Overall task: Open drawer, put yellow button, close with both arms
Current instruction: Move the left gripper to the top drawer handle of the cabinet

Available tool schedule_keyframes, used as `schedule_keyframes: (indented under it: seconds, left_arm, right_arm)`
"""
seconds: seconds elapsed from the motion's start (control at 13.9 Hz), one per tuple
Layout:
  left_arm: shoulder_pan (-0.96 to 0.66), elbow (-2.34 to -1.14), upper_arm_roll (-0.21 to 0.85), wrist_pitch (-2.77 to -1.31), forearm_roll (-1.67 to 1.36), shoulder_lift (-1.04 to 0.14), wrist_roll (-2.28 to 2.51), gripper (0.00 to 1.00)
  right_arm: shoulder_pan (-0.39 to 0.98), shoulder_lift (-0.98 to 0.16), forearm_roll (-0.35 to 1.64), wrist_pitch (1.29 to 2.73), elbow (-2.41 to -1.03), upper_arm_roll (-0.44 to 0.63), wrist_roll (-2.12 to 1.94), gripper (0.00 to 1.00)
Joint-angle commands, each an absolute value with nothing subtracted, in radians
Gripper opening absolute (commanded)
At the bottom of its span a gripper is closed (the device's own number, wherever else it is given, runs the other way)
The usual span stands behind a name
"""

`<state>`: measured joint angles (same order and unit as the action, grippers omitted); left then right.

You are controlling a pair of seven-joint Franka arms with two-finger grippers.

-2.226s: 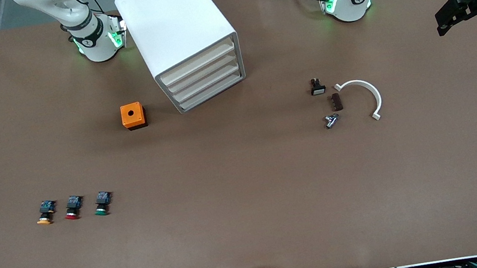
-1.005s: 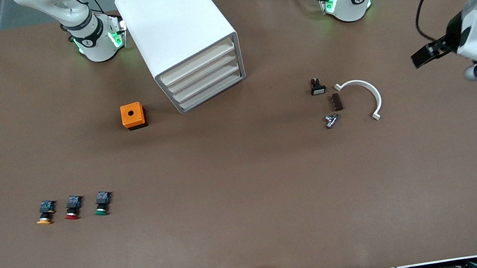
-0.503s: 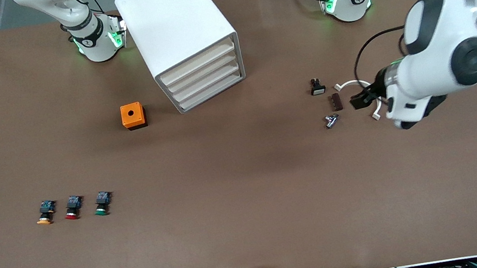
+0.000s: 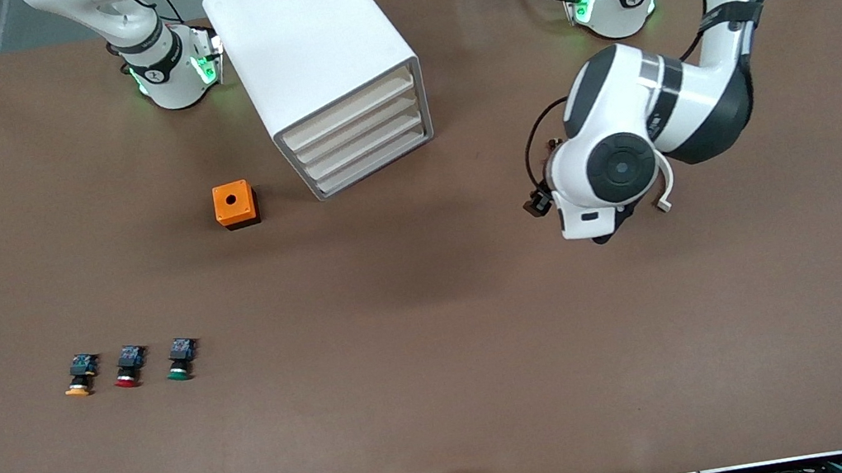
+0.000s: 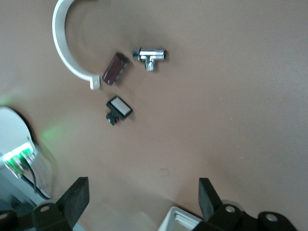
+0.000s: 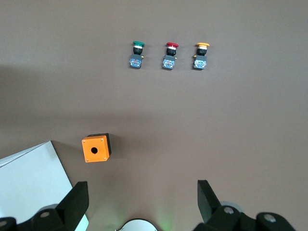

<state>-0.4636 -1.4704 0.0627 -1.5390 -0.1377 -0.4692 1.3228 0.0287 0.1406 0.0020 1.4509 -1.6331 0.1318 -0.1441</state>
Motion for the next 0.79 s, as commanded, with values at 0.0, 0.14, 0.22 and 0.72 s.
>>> schedule_keyframes:
  seconds: [0.0,0.14,0.22,0.72]
  left_arm:
    - [-0.508,-1.43,0.057,-1.526,-0.156,-0.498,1.492,1.0]
    - [-0.532,-1.43,0.058,-1.526,-0.202,-0.518,1.663,1.0]
    - [-0.543,-1.43,0.058,-1.526,-0.245,-0.535,1.743,1.0]
    - [-0.555,-1.434,0.058,-1.525,-0.688,-0.636,2.02,0.99]
  right_arm:
    - [0.028,0.156,0.0,1.466,-1.647,0.129,-0.166,1.0]
    - [0.023,0.155,0.002,1.465,-1.64,0.13,-0.164,1.0]
    - [0.02,0.152,0.002,1.459,-1.631,0.132,-0.166,1.0]
    - [-0.001,0.002,-0.023,1.454,-1.598,0.135,-0.167,1.0]
